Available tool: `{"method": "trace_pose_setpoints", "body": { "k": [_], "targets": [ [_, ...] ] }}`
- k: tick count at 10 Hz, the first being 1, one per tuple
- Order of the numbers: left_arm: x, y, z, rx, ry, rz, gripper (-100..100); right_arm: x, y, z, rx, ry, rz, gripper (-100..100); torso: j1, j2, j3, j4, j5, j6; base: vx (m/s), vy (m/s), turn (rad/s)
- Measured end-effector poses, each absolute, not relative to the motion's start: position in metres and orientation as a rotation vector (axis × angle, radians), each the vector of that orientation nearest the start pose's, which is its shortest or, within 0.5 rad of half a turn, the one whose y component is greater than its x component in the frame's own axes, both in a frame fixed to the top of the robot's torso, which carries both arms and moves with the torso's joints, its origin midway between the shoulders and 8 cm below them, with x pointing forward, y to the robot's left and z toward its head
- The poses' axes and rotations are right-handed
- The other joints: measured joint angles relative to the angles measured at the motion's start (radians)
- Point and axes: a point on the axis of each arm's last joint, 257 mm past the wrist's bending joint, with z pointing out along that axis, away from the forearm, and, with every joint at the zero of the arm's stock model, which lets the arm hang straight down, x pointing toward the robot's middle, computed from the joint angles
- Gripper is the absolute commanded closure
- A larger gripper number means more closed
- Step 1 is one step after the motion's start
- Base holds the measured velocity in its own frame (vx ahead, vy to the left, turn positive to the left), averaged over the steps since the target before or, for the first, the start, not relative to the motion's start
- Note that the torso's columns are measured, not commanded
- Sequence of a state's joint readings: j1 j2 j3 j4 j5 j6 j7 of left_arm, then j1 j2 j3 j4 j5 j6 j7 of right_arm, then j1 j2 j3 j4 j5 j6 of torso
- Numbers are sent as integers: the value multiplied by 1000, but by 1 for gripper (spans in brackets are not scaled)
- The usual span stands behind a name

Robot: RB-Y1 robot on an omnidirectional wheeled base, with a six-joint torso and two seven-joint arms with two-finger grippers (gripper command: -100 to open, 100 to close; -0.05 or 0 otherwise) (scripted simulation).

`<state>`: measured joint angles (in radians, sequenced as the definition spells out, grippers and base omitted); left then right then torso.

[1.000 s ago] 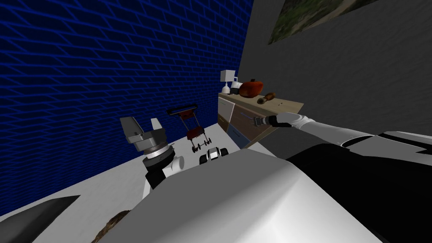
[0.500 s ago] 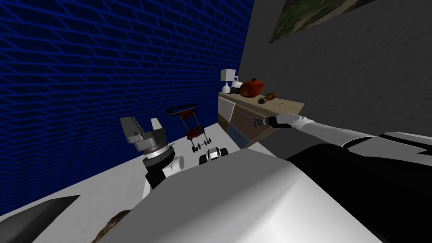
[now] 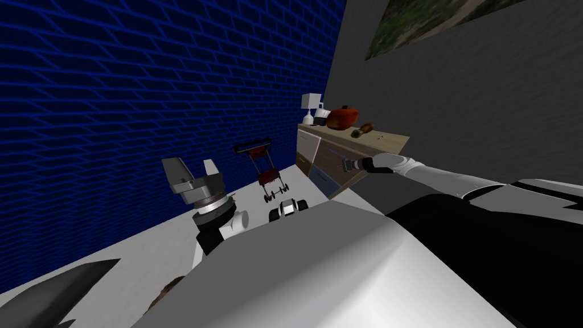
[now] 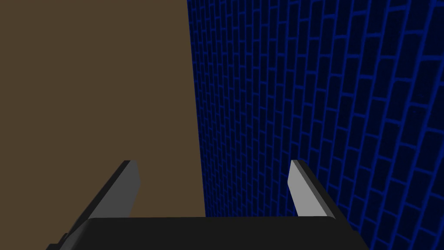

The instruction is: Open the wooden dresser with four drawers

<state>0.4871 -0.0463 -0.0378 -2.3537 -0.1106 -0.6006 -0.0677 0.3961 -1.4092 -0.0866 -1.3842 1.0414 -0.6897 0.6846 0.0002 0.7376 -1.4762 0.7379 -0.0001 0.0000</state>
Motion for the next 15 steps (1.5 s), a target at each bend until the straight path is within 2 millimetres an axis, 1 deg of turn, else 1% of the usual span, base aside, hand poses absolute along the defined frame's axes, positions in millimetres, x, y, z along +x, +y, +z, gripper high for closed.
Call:
{"method": "trace_pose_setpoints", "body": {
  "k": [1,2,7,8,9,10,12,15],
  "targets": [
    [312,250,77,-455,521,-1244,0,367,-569,-230,-1717,1757,-518,-100,-7,-2,-1,-1,-1,0,35,-51,-9],
    [312,250,77,-454,522,-1244,0,370,-570,-224,-1721,1751,-528,-100,-13,-5,-3,-1,-4,0,77,-117,0],
    [312,250,77,-454,522,-1244,0,386,-575,-194,-1732,1725,-571,-100,1,1,0,0,1,0,72,-142,1],
    [312,250,77,-454,522,-1244,0,386,-576,-193,-1731,1724,-572,-100,5,3,2,1,1,0,50,-22,92],
    [312,250,77,-455,522,-1244,0,383,-577,-201,-1723,1733,-570,-100,6,2,1,1,2,0,31,-11,26],
    [312,250,77,-455,521,-1244,0,383,-577,-202,-1722,1733,-572,100,4,2,1,1,2,0,9,-4,11],
    [312,250,77,-455,521,-1244,0,390,-577,-192,-1716,1716,-593,100,1,2,2,-3,-5,4,-22,132,3],
    [312,250,77,-455,521,-1244,0,388,-573,-194,-1717,1717,-581,100,-4,2,1,-2,-3,4,-51,193,-9]
  ]
}}
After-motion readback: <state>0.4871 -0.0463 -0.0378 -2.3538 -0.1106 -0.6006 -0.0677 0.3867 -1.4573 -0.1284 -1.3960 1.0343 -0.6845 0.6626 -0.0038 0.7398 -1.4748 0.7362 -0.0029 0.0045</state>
